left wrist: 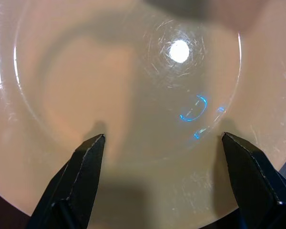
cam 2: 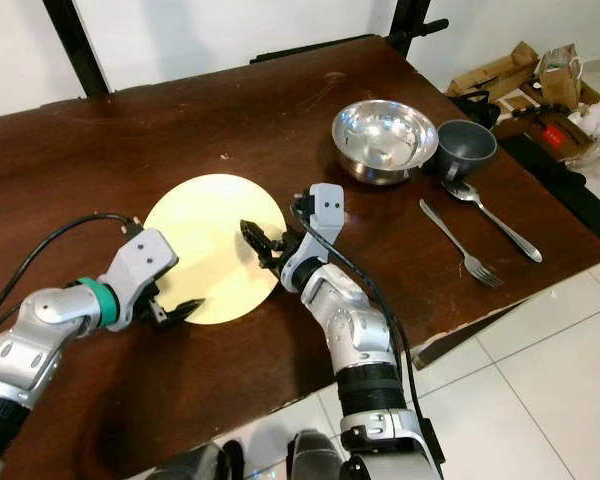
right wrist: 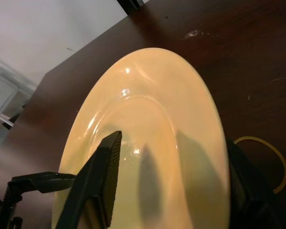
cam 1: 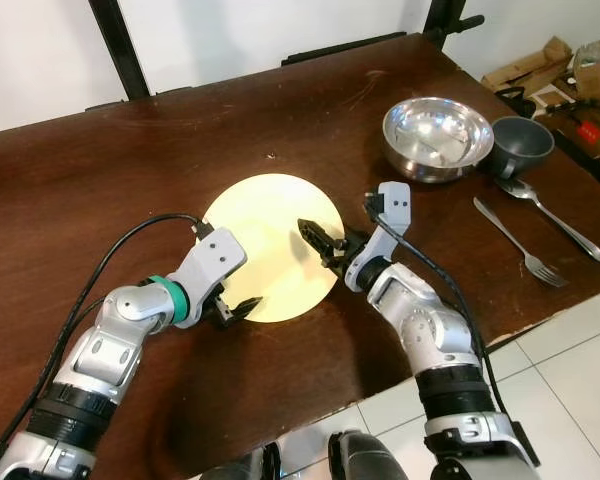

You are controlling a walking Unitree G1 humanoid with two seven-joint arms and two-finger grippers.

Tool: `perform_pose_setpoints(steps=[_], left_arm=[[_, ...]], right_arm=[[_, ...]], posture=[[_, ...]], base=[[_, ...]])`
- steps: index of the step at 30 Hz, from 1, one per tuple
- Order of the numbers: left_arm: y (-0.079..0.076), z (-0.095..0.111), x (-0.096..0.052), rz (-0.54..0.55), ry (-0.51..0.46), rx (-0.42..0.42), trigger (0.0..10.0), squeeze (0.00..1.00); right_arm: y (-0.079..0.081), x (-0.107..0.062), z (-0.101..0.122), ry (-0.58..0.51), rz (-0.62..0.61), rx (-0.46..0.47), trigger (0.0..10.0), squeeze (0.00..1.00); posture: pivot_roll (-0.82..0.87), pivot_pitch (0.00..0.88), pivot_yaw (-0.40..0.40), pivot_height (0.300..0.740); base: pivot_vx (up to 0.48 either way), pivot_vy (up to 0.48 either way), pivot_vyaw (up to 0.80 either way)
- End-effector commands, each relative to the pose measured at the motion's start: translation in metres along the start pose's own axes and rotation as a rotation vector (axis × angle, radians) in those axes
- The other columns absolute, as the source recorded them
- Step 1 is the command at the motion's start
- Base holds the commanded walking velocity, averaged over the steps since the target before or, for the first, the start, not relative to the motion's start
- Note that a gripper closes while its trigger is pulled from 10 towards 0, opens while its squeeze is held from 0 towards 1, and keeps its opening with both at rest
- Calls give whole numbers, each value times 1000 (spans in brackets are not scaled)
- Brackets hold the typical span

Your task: Setting the table

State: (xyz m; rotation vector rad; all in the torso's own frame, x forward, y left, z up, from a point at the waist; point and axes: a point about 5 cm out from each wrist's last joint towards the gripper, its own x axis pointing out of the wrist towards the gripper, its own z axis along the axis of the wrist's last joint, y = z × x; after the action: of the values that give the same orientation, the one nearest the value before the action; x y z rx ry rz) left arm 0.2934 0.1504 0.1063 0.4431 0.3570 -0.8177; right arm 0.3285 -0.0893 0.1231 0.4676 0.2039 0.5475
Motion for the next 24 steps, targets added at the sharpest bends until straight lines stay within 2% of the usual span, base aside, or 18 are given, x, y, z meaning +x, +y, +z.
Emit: perform_pose_setpoints(steps=[1,2,3,6,8,11,15,16,18,19,20,21,22,23,24], left_arm=[[-23,-26,8,-85,111,-68,10000,0],[-25,-25,10,-92,106,-74,10000,0],[-27,-25,11,-97,104,-79,10000,0],[-28,-24,12,-100,104,-81,10000,0],[-29,-25,10,-103,110,-86,10000,0],[-30,-26,9,-104,115,-89,10000,0],[-30,-26,9,-104,116,-88,10000,0],[-29,-23,9,-100,93,-87,10000,0],[-10,13,6,-28,-135,-113,10000,0],[-2,27,3,1,-217,-126,10000,0],[-2,27,3,1,-217,-126,10000,0],[10,42,-2,45,-295,-144,10000,0],[10,42,-2,45,-295,-144,10000,0],[22,57,-9,71,-366,-159,10000,0],[22,57,-9,71,-366,-159,10000,0]], right_arm=[[2,-2,-3,9,32,36,3176,0],[3,-4,-3,10,59,62,0,0],[5,-6,-4,10,91,97,0,0],[6,-8,-4,9,112,121,0,0],[11,-12,-3,-8,189,200,0,0],[17,-15,0,-31,256,250,0,0],[20,-15,1,-43,277,265,0,0],[20,-16,4,-64,281,278,0,0],[13,-20,18,-140,260,295,0,0],[10,-23,23,-170,255,301,0,0],[10,-23,23,-170,255,301,0,0],[8,-26,30,-208,256,312,0,0],[8,-26,30,-208,256,312,0,0],[7,-31,37,-242,261,313,0,0],[7,-31,37,-242,261,313,0,0]], posture=[[-64,65,56,740],[-73,64,56,740],[-74,63,56,740],[-74,63,56,740],[-76,57,53,740],[-76,54,52,740],[-76,50,50,740],[-76,48,50,740],[-77,44,48,740],[-77,44,48,740],[-77,44,48,740],[-77,42,49,740],[-77,42,49,740],[-79,41,51,740],[-79,41,51,740]], base=[[0,0,0],[0,0,0],[0,0,0],[0,0,0],[0,0,0],[0,0,0],[0,0,0],[0,0,0],[0,0,0],[0,0,0],[0,0,0],[0,0,0],[0,0,0],[0,0,0],[0,0,0]])
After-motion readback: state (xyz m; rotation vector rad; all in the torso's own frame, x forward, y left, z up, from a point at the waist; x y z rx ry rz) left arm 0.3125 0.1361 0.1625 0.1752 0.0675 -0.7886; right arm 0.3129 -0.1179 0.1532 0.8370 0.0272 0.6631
